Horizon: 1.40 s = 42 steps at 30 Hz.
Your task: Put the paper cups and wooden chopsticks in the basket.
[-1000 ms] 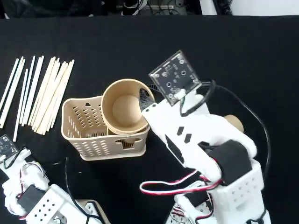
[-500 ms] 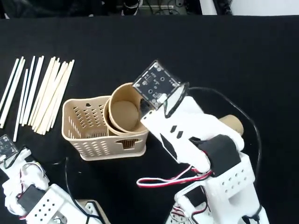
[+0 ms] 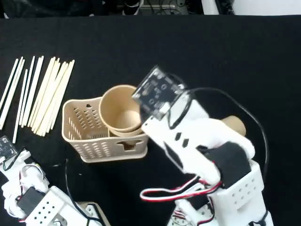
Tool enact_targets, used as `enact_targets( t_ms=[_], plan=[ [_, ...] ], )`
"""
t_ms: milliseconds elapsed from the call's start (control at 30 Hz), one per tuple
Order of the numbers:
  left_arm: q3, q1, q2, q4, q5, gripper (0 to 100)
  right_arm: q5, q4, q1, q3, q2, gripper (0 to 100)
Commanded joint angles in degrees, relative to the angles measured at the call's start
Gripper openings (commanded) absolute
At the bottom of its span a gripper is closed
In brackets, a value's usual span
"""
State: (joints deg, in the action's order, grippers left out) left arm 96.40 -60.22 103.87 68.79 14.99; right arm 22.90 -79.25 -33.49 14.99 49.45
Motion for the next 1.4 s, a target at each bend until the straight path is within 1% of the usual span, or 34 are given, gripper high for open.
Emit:
enact_targets(
  t_ms=[0, 100, 233, 333, 433, 500, 600, 667, 733, 867, 1000, 1067, 1200, 1267, 1367],
  plan=[
    [1.0, 0.3, 0.4, -0.3, 0.4, 15, -0.1, 0.5, -1.1, -3.2, 0.6, 29.7],
    [1.0, 0.3, 0.4, -0.3, 0.4, 15, 0.4, 0.0, 3.4, -4.8, 0.6, 29.7],
    [1.0, 0.2, 0.4, -0.3, 0.4, 15, 1.8, 0.9, 15.6, -4.8, 0.3, 29.7],
    [1.0, 0.2, 0.4, -0.3, 0.4, 15, 7.2, 1.2, 25.3, -0.7, 0.2, 29.7],
    [1.0, 0.2, 0.4, -0.3, 0.4, 15, 12.7, 1.2, 33.1, 7.0, 0.1, 29.7],
    [1.0, 0.2, 0.4, -0.3, 0.4, 15, 18.2, 2.0, 37.4, 12.9, 0.1, 29.7],
    [1.0, 0.2, 0.4, -0.3, 0.4, 15, 27.7, 6.2, 42.2, 22.9, 0.3, 29.7],
    [1.0, 0.2, 0.4, -0.3, 0.4, 15, 33.9, 9.6, 44.6, 29.8, 0.7, 29.8],
    [1.0, 0.2, 0.4, -0.3, 0.4, 15, 37.4, 12.8, 46.0, 35.6, 0.7, 29.8],
    [1.0, 0.2, 0.4, -0.3, 0.4, 15, 40.1, 17.2, 46.4, 43.8, 0.7, 29.7],
    [1.0, 0.2, 0.4, -0.3, 0.4, 15, 40.4, 24.1, 46.5, 49.5, 0.7, 29.7],
    [1.0, 0.2, 0.4, -0.3, 0.4, 15, 40.4, 29.4, 46.7, 52.4, 0.7, 29.6],
    [1.0, 0.2, 0.4, -0.3, 0.4, 15, 40.5, 43.7, 49.2, 58.6, 0.7, 28.9],
    [1.0, 0.2, 0.4, -0.3, 0.4, 15, 41.5, 49.8, 51.1, 60.9, 0.7, 23.3],
    [1.0, 0.2, 0.4, -0.3, 0.4, 15, 41.9, 57.6, 53.3, 63.7, 0.7, 10.0]
  ],
)
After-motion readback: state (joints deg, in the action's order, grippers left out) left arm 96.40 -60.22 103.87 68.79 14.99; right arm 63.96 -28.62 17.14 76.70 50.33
